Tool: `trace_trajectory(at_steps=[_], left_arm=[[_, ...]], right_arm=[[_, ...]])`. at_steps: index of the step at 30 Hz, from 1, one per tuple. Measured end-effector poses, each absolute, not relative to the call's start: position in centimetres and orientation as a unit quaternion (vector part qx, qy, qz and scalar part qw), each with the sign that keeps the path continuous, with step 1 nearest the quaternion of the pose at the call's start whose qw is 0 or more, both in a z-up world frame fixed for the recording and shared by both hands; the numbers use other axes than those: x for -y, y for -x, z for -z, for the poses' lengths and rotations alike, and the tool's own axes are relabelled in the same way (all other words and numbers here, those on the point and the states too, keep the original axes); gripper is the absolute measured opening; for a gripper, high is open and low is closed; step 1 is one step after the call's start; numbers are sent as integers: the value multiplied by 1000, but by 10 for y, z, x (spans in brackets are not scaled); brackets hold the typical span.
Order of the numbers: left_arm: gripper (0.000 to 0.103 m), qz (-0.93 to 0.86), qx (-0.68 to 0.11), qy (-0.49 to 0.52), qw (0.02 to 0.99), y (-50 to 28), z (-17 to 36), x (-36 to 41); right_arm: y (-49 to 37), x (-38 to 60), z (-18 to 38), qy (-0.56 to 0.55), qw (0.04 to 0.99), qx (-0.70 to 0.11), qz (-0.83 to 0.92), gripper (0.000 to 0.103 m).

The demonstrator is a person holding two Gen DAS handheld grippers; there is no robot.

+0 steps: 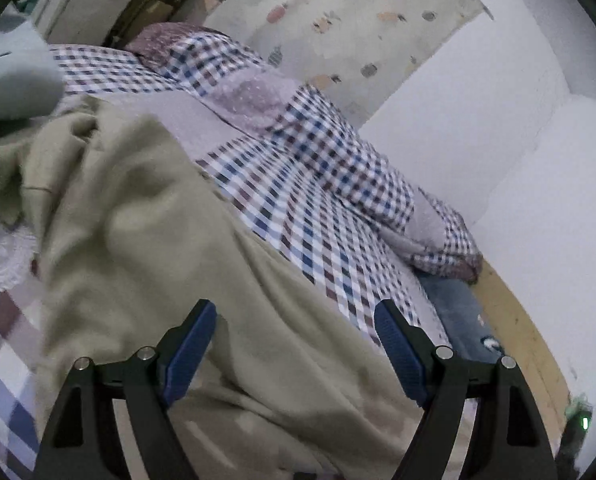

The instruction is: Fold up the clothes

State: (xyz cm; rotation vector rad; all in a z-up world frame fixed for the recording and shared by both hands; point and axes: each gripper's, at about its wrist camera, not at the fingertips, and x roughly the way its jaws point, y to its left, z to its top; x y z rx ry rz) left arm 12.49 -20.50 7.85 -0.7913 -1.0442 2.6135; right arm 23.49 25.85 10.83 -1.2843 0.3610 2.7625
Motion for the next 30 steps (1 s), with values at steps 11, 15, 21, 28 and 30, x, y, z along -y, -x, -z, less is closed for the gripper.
trace_trajectory(at_steps=[11,15,21,28,30], left_arm=[[85,-876,402,259,58,-140,-75,266],[85,-882,370,289,42,-145,-75,277],[83,-862,346,366,55,-154,-58,282],[32,-829,295,461,116,-153,-40,245],[7,-834,282,458,125,-158,-44,238]], right_arm=[[-286,-306,-75,497,92,-147,-850,4],[-282,-300,-74,499,115,-129,-849,17],[-288,-303,-78,474,143,-134,-858,42],[-284,-292,-76,458,122,-126,-872,42],[-283,-287,-77,454,116,-115,-876,42]])
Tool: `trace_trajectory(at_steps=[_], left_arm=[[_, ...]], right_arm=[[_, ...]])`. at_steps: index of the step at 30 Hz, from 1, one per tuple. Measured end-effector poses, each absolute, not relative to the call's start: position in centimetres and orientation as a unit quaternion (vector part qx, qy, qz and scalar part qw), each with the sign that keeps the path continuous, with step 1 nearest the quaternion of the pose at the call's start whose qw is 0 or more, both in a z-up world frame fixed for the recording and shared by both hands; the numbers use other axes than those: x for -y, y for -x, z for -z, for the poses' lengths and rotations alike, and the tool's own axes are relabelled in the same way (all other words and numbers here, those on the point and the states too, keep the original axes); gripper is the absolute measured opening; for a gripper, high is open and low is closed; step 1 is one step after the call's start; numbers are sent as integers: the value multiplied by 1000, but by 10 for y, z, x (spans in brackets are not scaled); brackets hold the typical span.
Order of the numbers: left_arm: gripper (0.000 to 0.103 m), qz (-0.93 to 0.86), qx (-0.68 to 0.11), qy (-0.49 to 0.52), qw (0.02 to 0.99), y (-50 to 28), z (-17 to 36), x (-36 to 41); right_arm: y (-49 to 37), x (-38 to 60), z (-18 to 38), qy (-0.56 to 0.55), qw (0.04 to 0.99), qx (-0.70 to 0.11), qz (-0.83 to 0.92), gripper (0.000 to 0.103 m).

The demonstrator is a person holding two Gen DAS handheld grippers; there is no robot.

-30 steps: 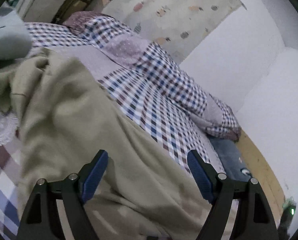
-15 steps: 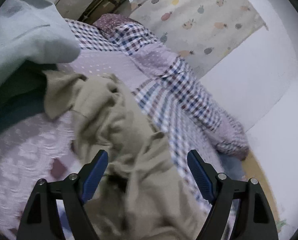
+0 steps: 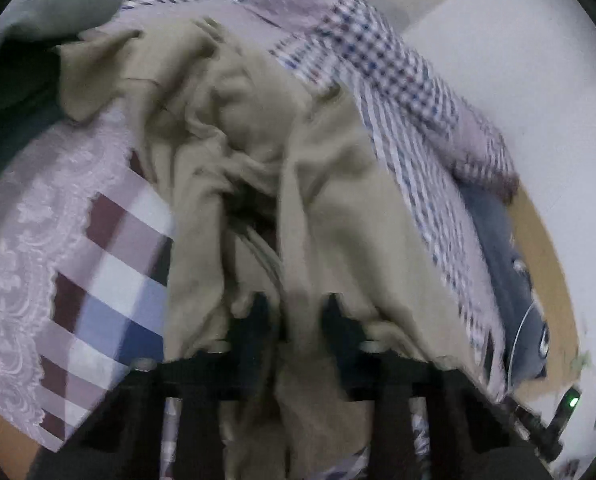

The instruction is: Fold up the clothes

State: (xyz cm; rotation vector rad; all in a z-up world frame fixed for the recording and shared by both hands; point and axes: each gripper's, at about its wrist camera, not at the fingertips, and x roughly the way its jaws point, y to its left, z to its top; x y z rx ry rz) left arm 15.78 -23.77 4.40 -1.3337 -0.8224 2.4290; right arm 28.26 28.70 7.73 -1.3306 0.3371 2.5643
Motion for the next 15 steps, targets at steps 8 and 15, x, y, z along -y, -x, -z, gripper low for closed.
trace_trajectory(at_steps=[8,15], left_arm=[[2,-867,417,253,104,-200,-87,303],[27,-863,434,255,-34,-212,-78,332]], right_arm=[[-274,-281,-88,436,96,-98,-889,42],[-226,-249,-93,432,30,-82,-898,45]])
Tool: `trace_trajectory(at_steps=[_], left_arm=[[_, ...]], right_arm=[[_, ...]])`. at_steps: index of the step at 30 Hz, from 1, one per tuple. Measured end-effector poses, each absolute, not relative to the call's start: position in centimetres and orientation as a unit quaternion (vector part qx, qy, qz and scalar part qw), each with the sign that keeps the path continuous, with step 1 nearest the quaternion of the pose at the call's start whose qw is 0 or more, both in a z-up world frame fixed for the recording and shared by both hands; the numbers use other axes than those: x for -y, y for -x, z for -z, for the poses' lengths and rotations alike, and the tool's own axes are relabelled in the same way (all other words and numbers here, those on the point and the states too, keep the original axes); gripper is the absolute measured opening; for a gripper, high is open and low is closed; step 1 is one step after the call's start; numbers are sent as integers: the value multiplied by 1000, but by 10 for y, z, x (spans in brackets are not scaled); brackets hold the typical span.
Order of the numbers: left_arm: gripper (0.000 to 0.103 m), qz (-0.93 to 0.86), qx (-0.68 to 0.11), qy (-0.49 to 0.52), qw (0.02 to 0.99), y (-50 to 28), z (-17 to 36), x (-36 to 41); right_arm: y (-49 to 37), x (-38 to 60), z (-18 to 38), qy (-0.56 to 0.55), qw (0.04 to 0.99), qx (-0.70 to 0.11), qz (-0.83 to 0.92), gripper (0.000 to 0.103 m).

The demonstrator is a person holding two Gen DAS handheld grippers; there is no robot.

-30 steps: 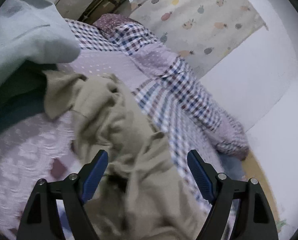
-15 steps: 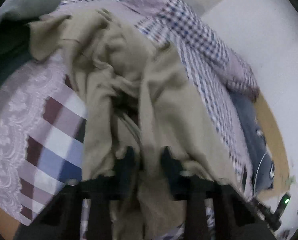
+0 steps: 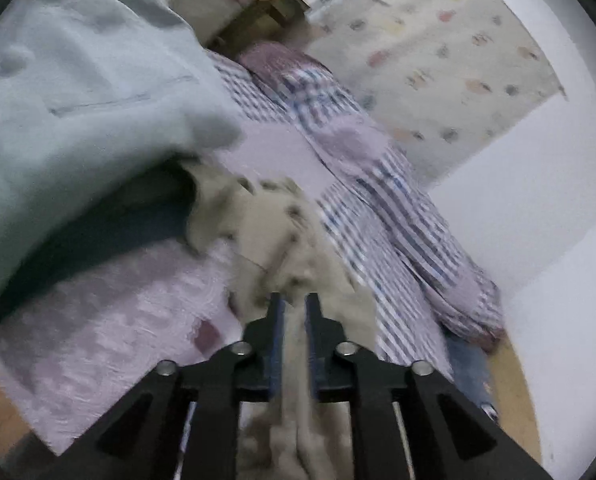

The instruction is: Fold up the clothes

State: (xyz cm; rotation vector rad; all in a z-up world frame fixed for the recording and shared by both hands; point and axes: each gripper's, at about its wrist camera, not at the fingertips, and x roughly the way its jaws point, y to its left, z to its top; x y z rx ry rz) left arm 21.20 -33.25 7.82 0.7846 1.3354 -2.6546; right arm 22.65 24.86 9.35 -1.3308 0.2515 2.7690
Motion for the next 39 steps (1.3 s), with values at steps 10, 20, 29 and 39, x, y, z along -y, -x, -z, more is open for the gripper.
trace_trajectory(at_steps=[10,20,29,39], left_arm=[[85,865,-461,-197,29,-171,-82,342],[85,810,-493,-312,-56,-77,-48,311],[85,817,-488,-306,-20,-32,-41,344],[85,846,-395,-358,12,-12,-44,314]], right_arm=[[-107,-107,-102,416,-136,9,-899,51],[17,61,-75,462,-308,116,-824,51],[69,129,-40,470,-326,222,-790,48],[68,152,-21,454,-329,264,-784,4]])
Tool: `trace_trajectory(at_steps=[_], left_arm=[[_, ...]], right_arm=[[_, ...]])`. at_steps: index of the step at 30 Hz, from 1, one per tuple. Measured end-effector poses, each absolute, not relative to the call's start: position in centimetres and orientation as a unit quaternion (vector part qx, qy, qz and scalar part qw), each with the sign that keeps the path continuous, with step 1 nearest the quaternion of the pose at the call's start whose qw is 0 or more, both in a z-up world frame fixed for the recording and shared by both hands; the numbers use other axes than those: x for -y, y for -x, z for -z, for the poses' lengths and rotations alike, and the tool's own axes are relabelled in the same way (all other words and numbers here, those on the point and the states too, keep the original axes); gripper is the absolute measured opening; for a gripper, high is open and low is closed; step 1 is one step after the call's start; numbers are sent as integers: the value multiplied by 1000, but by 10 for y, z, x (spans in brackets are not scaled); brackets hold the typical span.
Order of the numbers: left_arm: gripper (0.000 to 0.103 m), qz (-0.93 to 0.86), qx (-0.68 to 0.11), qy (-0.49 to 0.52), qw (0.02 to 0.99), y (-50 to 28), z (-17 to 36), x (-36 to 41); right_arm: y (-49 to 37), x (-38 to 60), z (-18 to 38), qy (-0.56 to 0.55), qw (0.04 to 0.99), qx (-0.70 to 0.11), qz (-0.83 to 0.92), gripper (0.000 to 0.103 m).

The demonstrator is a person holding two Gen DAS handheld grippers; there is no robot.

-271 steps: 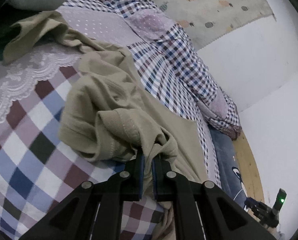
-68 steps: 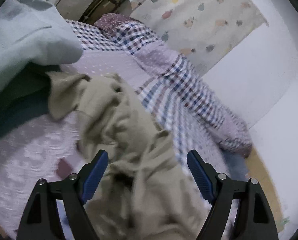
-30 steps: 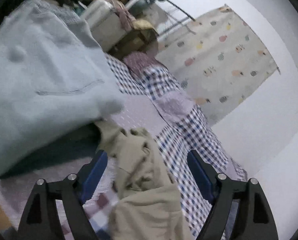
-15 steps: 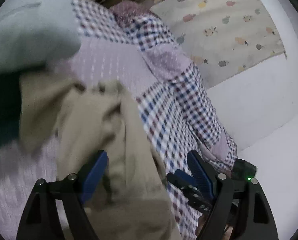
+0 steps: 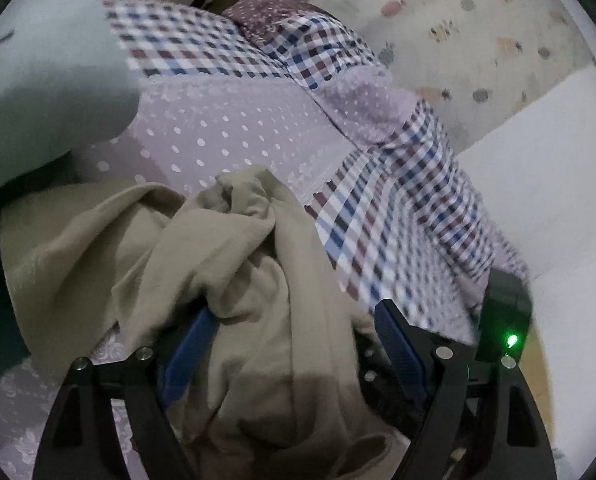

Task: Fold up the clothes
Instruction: 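Lift the khaki garment with the right tool and pull it across the bed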

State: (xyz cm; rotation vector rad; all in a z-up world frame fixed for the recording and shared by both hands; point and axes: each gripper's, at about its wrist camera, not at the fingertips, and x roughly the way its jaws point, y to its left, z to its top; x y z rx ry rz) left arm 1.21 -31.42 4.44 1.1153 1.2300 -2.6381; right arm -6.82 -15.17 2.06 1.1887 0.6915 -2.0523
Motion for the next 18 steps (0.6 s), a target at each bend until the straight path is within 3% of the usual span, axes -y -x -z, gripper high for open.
trace_trajectory(at_steps=[4,6,7,8,11,18], left_arm=[[84,852,-377,-361,20,-14,-45,310],[79,853,-371,-366,26,-14,-44,309],[66,853,-364,-372,33,-13,-44,308],[48,853,-356,-381,40,-12,-42,308],[25,849,-357,-389,30,-11,-38,307],[9,859,-363,-359,31,-17,-47,306]], right_arm=[[66,141,-25,-437,308,-262,804,3],[69,141,-30,-428,295,-267,811,2],[70,141,-33,-424,288,-270,815,2],[71,136,-36,-418,277,-275,820,2],[78,108,-55,-400,242,-273,841,2],[104,15,-116,-362,135,-223,895,1]])
